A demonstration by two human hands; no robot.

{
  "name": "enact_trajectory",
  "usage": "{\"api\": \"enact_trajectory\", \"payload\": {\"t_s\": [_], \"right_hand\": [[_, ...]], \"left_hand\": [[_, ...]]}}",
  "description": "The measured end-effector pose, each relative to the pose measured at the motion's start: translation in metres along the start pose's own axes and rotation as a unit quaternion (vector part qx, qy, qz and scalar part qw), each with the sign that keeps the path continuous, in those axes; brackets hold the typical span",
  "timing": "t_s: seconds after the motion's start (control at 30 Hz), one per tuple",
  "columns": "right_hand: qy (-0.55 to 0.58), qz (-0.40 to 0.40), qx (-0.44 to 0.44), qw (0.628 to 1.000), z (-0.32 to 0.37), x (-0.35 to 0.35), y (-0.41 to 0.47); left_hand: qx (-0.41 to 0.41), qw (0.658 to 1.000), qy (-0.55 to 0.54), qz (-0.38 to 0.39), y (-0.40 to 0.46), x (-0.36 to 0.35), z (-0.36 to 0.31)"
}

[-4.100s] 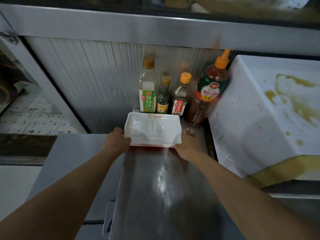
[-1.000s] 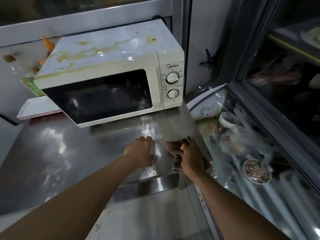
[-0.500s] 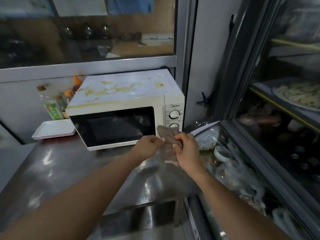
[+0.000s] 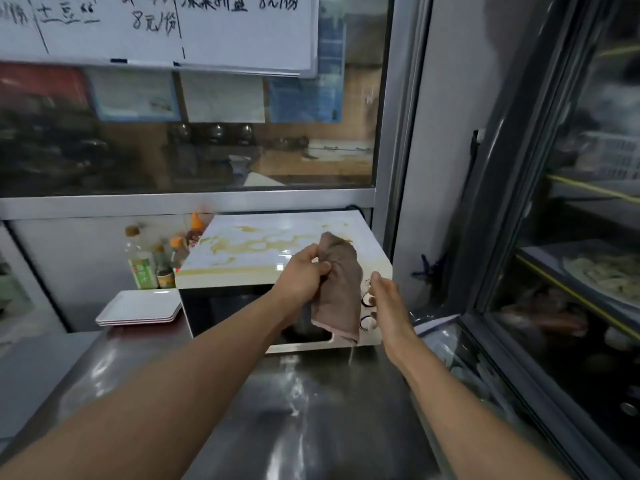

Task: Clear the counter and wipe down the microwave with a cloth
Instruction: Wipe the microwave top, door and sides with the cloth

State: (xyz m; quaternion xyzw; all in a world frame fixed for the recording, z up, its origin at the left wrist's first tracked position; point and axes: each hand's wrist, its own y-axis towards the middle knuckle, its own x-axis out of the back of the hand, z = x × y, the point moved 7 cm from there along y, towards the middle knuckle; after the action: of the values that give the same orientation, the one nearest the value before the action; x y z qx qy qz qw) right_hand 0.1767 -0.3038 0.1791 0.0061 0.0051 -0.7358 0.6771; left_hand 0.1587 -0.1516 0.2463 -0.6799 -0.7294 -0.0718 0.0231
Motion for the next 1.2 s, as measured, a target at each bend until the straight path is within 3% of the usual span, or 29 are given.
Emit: {"api": "enact_trajectory", "payload": {"t_s": [0.07, 0.17, 0.27, 0.4, 0.5, 0.63, 0.77, 0.87, 0.9, 0.97, 1.1, 1.2], "right_hand": [[0.049, 0.056, -0.076, 0.994, -0.008, -0.012, 0.012], [0.216, 0.148, -0.174, 0.949, -0.014, -0.036, 0.019], [0.272, 0.11, -0.121, 0.948, -0.002, -0.038, 0.041], [0.045, -0.007, -0.04, 0.998, 0.02, -0.021, 0.067], [-0.138, -0.053, 0.045, 0.988, 0.041, -0.014, 0.088], [-0.287, -0.093, 0.143, 0.943, 0.068, -0.014, 0.123], [-0.401, -0.097, 0.14, 0.9, 0.069, -0.012, 0.163], [-0.571, -0.128, 0.109, 0.803, 0.057, -0.012, 0.176], [-0.599, -0.125, 0.132, 0.78, 0.052, -0.019, 0.177], [-0.591, -0.064, 0.174, 0.785, 0.035, -0.042, 0.174], [-0.624, 0.049, 0.097, 0.774, -0.011, -0.06, 0.183], [-0.633, 0.085, 0.104, 0.762, -0.015, -0.058, 0.203]], "left_hand": [[0.01, 0.999, -0.034, 0.008, 0.01, 0.005, -0.007], [0.022, 0.999, -0.046, 0.01, 0.029, 0.015, -0.01], [0.028, 0.999, -0.025, -0.012, 0.051, 0.03, -0.005], [0.063, 0.997, 0.039, -0.023, 0.084, 0.047, 0.018], [0.084, 0.995, 0.05, 0.007, 0.108, 0.043, 0.035], [0.073, 0.996, 0.048, 0.027, 0.142, 0.03, 0.038], [0.058, 0.99, 0.118, 0.052, 0.169, 0.023, 0.04], [-0.017, 0.955, 0.292, 0.053, 0.183, 0.028, 0.04], [-0.041, 0.941, 0.333, 0.048, 0.187, 0.029, 0.041], [-0.062, 0.923, 0.377, 0.04, 0.194, 0.031, 0.047], [-0.084, 0.882, 0.463, 0.017, 0.211, 0.029, 0.059], [-0.099, 0.84, 0.534, -0.004, 0.228, 0.024, 0.066]]}}
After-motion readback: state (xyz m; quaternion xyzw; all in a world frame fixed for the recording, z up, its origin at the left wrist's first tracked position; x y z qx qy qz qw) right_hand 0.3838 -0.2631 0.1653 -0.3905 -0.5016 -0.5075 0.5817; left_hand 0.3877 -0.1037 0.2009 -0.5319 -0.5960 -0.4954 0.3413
